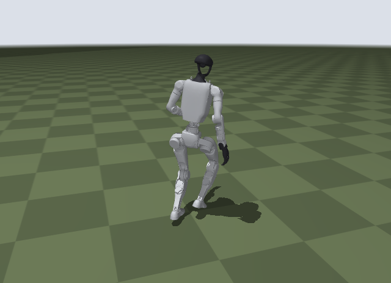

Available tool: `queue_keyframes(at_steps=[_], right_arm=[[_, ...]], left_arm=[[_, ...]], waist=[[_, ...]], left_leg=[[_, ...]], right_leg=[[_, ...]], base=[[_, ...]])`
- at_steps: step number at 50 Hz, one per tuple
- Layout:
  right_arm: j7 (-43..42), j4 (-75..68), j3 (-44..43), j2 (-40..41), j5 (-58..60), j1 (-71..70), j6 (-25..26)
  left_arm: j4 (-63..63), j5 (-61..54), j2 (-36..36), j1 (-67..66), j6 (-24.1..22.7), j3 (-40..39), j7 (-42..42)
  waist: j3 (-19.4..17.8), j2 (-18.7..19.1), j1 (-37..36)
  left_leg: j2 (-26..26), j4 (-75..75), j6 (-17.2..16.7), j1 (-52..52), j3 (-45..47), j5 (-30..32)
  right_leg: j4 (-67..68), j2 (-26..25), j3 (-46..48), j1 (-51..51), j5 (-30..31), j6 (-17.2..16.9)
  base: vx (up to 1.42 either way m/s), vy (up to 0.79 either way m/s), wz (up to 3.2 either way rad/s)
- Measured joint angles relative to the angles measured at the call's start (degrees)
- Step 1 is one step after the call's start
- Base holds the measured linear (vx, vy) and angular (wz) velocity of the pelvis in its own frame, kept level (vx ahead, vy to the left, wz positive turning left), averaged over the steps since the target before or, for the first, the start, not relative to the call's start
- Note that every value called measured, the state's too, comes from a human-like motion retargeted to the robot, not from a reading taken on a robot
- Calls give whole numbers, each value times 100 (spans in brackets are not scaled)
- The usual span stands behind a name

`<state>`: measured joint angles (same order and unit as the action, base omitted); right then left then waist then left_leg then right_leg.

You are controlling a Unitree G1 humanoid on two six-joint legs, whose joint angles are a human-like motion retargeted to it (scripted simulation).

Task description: Run

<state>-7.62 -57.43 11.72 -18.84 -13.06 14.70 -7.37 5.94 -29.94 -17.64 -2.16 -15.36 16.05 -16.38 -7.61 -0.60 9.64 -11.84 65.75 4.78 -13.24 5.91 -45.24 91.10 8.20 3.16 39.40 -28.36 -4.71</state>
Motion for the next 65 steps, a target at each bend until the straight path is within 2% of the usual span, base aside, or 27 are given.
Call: queue_keyframes(at_steps=[3, 5, 7, 10, 12, 15, 18, 20, 23, 25, 27, 30, 32, 35, 38, 40, 42, 44, 47, 50, 53, 57, 60, 62, 65], right_arm=[[175, -33, -156, -96, -445, 521, -17], [226, 93, -241, -169, -617, 686, 25], [166, 221, -215, -257, -590, 571, 40], [-41, 456, -101, -399, -490, -276, 99], [-193, 949, 0, -389, -554, -990, 26], [-211, 2411, 142, -405, -740, -1533, -242], [70, 4008, 282, -505, -694, -1650, -518], [280, 4867, 304, -536, -525, -1683, -643], [412, 5407, 318, -477, -49, -1613, -680], [353, 5179, 335, -389, 346, -1409, -542], [182, 4137, 373, -250, 684, -1272, -321], [143, 2006, 507, -102, 772, -913, -52], [262, 940, 499, -109, 678, -507, 57], [400, 26, 357, -180, 463, 241, 110], [577, -313, 117, -251, 233, 932, 148], [696, -383, -16, -302, 130, 1242, 209], [696, -413, -36, -365, 143, 1344, 257], [612, -445, 24, -414, 256, 1231, 288], [387, -510, 177, -499, 487, 445, 357], [67, -315, 380, -433, 442, -852, 333], [-111, 938, 520, -458, 173, -1663, 104], [-30, 3253, 672, -702, -153, -2018, -248], [197, 4568, 774, -884, -235, -2109, -466], [343, 5173, 781, -935, -122, -2152, -567], [488, 5675, 809, -905, 127, -2154, -659]], left_arm=[[-552, -240, -122, 114, -249, 224, 378], [-892, -381, -222, 136, -280, 338, 599], [-1025, -484, -233, 85, -215, 437, 686], [-811, -635, -198, -26, 64, 406, 693], [-528, -688, -82, -255, 253, 290, 789], [-350, -712, -94, -976, 343, 117, 1112], [-401, -591, -265, -1822, 292, -44, 1443], [-450, -549, -298, -2291, 284, -163, 1487], [-490, -330, -265, -2640, 234, -217, 1296], [-449, -45, -247, -2506, 174, -203, 1028], [-159, 268, -228, -1784, 174, -131, 541], [132, 147, -15, -678, 246, -36, 73], [-48, -121, 85, -189, 180, -30, 16], [-552, -381, 117, 243, -112, 67, 136], [-1090, -329, -35, 467, -423, 312, 430], [-1411, -319, -182, 564, -481, 449, 627], [-1614, -396, -253, 621, -442, 569, 762], [-1587, -426, -267, 544, -334, 683, 810], [-1122, -402, -269, 418, 9, 701, 770], [-366, -227, -90, 236, 377, 563, 734], [-200, -236, -90, -355, 513, 360, 918], [-591, -350, -388, -1397, 432, 75, 1335], [-866, -319, -583, -2045, 349, -114, 1600], [-965, -304, -618, -2334, 320, -185, 1615], [-1035, -232, -587, -2580, 265, -184, 1508]], waist=[[153, 428, 60], [212, 654, -18], [200, 695, -155], [41, 711, -426], [-8, 651, -668], [41, 483, -1068], [208, 142, -1294], [323, -123, -1281], [342, -356, -1109], [273, -443, -947], [208, -471, -816], [235, -382, -473], [223, -169, -240], [285, 127, 83], [386, 500, 85], [446, 743, -25], [464, 818, -129], [432, 812, -247], [236, 755, -427], [40, 629, -674], [45, 462, -1049], [196, 177, -1486], [395, -129, -1569], [502, -335, -1475], [536, -514, -1290]], left_leg=[[551, 426, -648, 238, -177, 1164], [974, 1249, -892, 165, -154, 1821], [1290, 2307, -833, -19, -37, 2001], [1783, 3726, -367, -784, 55, 1636], [1887, 3888, -59, -1525, 179, 1244], [1640, 2893, 32, -2311, 405, 930], [938, 984, -111, -2598, 585, 888], [373, -32, -108, -2669, 661, 960], [-95, 207, 258, -2695, 691, 714], [-237, 783, 602, -2652, 687, 265], [-277, 990, 793, -2518, 631, -140], [-366, 666, 705, -1904, 438, -297], [-296, 180, 398, -1176, 196, -56], [-75, -332, -226, -306, -104, 752], [499, -3, -812, 86, -242, 1649], [980, 637, -1005, 153, -193, 2039], [1345, 1516, -961, 169, -53, 2023], [1659, 2462, -759, 131, 73, 1730], [2060, 3754, -280, -235, 100, 1211], [2215, 4401, 263, -1076, 107, 757], [1969, 3939, 501, -1920, 288, 489], [1338, 1918, 331, -2432, 561, 438], [641, -57, 55, -2462, 688, 700], [151, -1062, -41, -2380, 733, 928], [-245, -1020, 53, -2399, 779, 951]], right_leg=[[-1635, -686, 210, 60, 84, -129], [-2144, -1050, 333, -30, -44, 9], [-1825, -1151, 388, -139, -536, 377], [-1456, -1281, 420, -450, -1410, 855], [-1584, -1325, 331, -805, -1599, 876], [-2017, -1294, 62, -1540, -1220, 514], [-2034, -906, -202, -2141, -287, -148], [-1589, -509, -284, -2319, 332, -529], [-132, -127, -350, -2260, 1057, -762], [982, 105, -374, -1960, 1219, -669], [1802, 263, -432, -1268, 1105, -397], [2112, 580, -401, -286, 589, 77], [1439, 604, -183, 45, 380, 205], [-191, 385, 196, 253, 309, 98], [-2060, -401, 391, 221, 471, -200], [-2841, -872, 515, 160, 522, -231], [-2724, -1039, 604, 136, 254, -20], [-2102, -1075, 662, 133, -264, 356], [-1311, -1143, 678, -33, -1204, 893], [-1118, -1182, 577, -393, -1779, 1059], [-1466, -1200, 304, -999, -1670, 812], [-2139, -984, -64, -1919, -680, 103], [-2286, -483, -208, -2348, 309, -531], [-2034, -95, -259, -2461, 813, -823], [-1154, 300, -289, -2524, 1257, -946]], base=[[3, -7, 2], [-1, -3, -2], [0, 0, 0], [0, 0, 0], [-1, 0, -10], [2, 3, -39], [4, 5, -20], [0, 6, 13], [0, 2, 5], [-1, 3, -5], [-3, 6, -3], [-1, 4, 25], [5, -1, 34], [6, -8, 34], [3, -9, -9], [-1, -7, -28], [-1, -3, -9], [-1, -3, -2], [-2, -6, -3], [-2, -3, -8], [-1, 2, -38], [3, 5, -41], [2, 3, 4], [0, 6, 37], [-2, 6, 13]])
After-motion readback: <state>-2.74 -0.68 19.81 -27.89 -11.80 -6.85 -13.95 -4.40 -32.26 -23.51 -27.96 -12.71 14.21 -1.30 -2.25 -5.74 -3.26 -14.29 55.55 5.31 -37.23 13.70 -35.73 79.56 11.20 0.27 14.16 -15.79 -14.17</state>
